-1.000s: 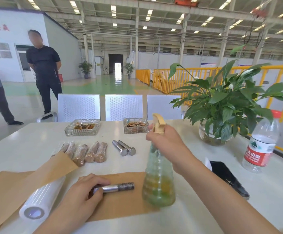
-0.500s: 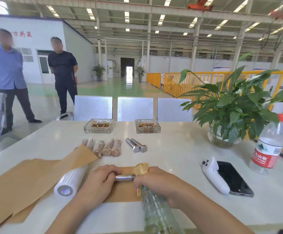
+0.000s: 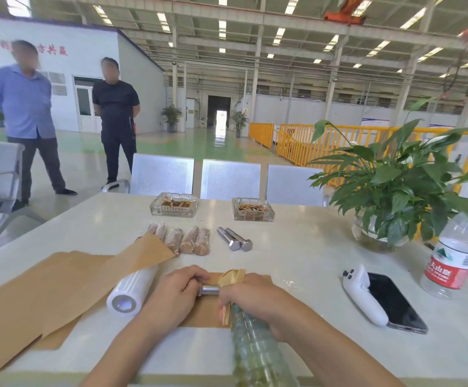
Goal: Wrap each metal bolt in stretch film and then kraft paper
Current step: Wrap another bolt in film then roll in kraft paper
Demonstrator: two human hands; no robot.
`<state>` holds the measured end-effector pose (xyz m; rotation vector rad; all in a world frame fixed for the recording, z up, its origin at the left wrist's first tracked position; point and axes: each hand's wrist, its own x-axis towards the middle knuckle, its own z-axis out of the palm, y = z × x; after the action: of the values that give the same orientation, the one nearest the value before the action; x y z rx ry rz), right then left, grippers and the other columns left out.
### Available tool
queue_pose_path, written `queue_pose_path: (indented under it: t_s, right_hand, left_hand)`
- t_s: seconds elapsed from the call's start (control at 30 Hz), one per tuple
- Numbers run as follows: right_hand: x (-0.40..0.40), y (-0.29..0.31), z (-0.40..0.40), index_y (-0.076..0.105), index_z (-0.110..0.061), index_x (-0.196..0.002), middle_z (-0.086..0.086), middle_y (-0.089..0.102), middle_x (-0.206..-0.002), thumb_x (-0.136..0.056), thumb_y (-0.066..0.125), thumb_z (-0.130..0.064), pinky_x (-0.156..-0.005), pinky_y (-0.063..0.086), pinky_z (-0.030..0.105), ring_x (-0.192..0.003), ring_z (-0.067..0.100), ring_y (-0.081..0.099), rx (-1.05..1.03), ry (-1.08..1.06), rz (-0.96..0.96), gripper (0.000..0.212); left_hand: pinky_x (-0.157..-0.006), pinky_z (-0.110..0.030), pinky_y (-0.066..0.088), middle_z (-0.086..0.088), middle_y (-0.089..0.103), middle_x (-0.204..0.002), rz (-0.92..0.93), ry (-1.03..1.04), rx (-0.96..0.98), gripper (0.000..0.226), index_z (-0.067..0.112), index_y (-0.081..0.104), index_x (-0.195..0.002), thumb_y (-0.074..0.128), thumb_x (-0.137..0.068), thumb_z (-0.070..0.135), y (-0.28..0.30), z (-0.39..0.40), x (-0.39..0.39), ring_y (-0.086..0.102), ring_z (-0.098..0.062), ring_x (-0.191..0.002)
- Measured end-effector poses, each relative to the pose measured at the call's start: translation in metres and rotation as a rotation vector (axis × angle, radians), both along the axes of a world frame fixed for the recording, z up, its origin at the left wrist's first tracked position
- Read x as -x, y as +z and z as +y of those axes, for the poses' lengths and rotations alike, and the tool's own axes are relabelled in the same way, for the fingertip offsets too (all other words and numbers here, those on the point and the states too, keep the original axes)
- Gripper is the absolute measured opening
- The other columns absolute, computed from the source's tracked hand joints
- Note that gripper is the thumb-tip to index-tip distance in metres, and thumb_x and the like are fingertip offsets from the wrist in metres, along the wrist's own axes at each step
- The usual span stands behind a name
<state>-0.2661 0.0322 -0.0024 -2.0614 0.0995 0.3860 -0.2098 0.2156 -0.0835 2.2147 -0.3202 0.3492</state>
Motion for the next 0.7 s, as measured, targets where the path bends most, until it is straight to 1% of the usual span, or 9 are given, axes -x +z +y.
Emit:
queue_pose_path:
  t_s: [0.07, 0.1, 0.17, 0.23, 0.37, 0.4, 0.5, 0.57, 0.7]
  right_hand:
    - [0.0, -0.002, 0.004, 0.072, -0.015, -0.071, -0.001, 0.065, -0.074, -0.059, 0.062, -0.023, -0.067, 0.046, 0.03, -0.071, 0.018, 0.057, 0.024, 0.008, -0.021, 0.018]
    - [-0.001, -0.002, 0.006, 0.074, -0.011, -0.073, -0.003, 0.065, -0.073, -0.06, 0.062, -0.023, -0.066, 0.047, 0.029, -0.07, 0.018, 0.059, 0.033, -0.013, -0.032, 0.021]
    - [-0.003, -0.002, 0.005, 0.076, -0.006, -0.089, -0.008, 0.068, -0.064, -0.067, 0.064, -0.021, -0.061, 0.05, 0.026, -0.066, 0.015, 0.062, 0.013, -0.061, -0.033, 0.029]
    - [-0.003, -0.001, 0.003, 0.077, -0.005, -0.092, -0.011, 0.066, -0.052, -0.071, 0.063, -0.019, -0.057, 0.049, 0.023, -0.059, 0.013, 0.06, 0.007, -0.046, -0.015, 0.029]
    - [-0.001, -0.002, -0.002, 0.07, -0.011, -0.083, -0.005, 0.059, -0.067, -0.069, 0.061, -0.021, -0.058, 0.041, 0.024, -0.061, 0.013, 0.052, 0.068, -0.03, -0.049, 0.02]
    - [-0.002, -0.002, -0.004, 0.07, -0.007, -0.086, -0.004, 0.059, -0.068, -0.071, 0.061, -0.019, -0.054, 0.041, 0.02, -0.056, 0.01, 0.053, 0.061, -0.043, -0.043, 0.021]
    - [-0.002, -0.001, -0.011, 0.072, 0.004, -0.103, 0.001, 0.069, -0.069, -0.078, 0.058, -0.014, -0.044, 0.041, 0.013, -0.039, 0.004, 0.053, 0.017, -0.037, 0.015, 0.034]
    - [0.0, -0.001, -0.016, 0.072, 0.006, -0.107, 0.006, 0.072, -0.075, -0.079, 0.057, -0.012, -0.046, 0.044, 0.015, -0.041, 0.007, 0.056, -0.001, -0.028, 0.03, 0.036]
    - [0.001, 0.0, -0.025, 0.073, 0.005, -0.097, 0.008, 0.072, -0.078, -0.077, 0.057, -0.012, -0.048, 0.044, 0.018, -0.048, 0.012, 0.055, 0.015, -0.03, 0.031, 0.031]
  left_hand:
    - [-0.081, -0.008, 0.039, 0.012, 0.072, -0.1, -0.006, 0.001, -0.008, 0.041, 0.032, 0.071, -0.099, 0.049, -0.093, -0.002, -0.001, 0.0, 0.0, 0.061, 0.001, -0.099]
    - [-0.08, -0.008, 0.039, 0.012, 0.072, -0.099, -0.006, 0.002, -0.012, 0.041, 0.032, 0.071, -0.099, 0.048, -0.093, -0.001, -0.001, 0.001, 0.0, 0.06, 0.001, -0.099]
    - [-0.08, -0.009, 0.04, 0.012, 0.072, -0.099, -0.001, 0.003, -0.014, 0.04, 0.031, 0.072, -0.1, 0.048, -0.093, -0.001, 0.0, 0.0, -0.001, 0.061, 0.0, -0.097]
    - [-0.081, -0.012, 0.041, 0.01, 0.072, -0.099, 0.001, 0.006, -0.018, 0.039, 0.028, 0.073, -0.1, 0.048, -0.093, -0.001, 0.0, 0.0, 0.0, 0.061, -0.001, -0.097]
    - [-0.079, -0.006, 0.039, 0.01, 0.073, -0.098, 0.007, 0.011, 0.016, 0.037, 0.025, 0.073, -0.101, 0.047, -0.095, -0.001, 0.0, 0.0, 0.002, 0.06, 0.003, -0.094]
    - [-0.078, -0.006, 0.039, 0.01, 0.073, -0.098, 0.011, 0.012, 0.02, 0.037, 0.025, 0.074, -0.101, 0.047, -0.096, 0.0, 0.001, 0.0, 0.003, 0.06, 0.004, -0.093]
    - [-0.077, -0.007, 0.04, 0.01, 0.073, -0.097, 0.026, 0.015, 0.033, 0.037, 0.027, 0.073, -0.1, 0.047, -0.096, 0.002, 0.0, 0.0, 0.003, 0.061, 0.003, -0.092]
    - [-0.074, -0.008, 0.04, 0.01, 0.073, -0.094, 0.028, 0.018, 0.038, 0.037, 0.03, 0.073, -0.098, 0.048, -0.096, 0.003, -0.001, 0.0, 0.003, 0.06, 0.004, -0.089]
    - [-0.067, -0.009, 0.04, 0.012, 0.071, -0.087, 0.024, 0.032, 0.041, 0.036, 0.032, 0.072, -0.095, 0.049, -0.097, 0.005, -0.002, 0.001, 0.003, 0.059, 0.006, -0.08]
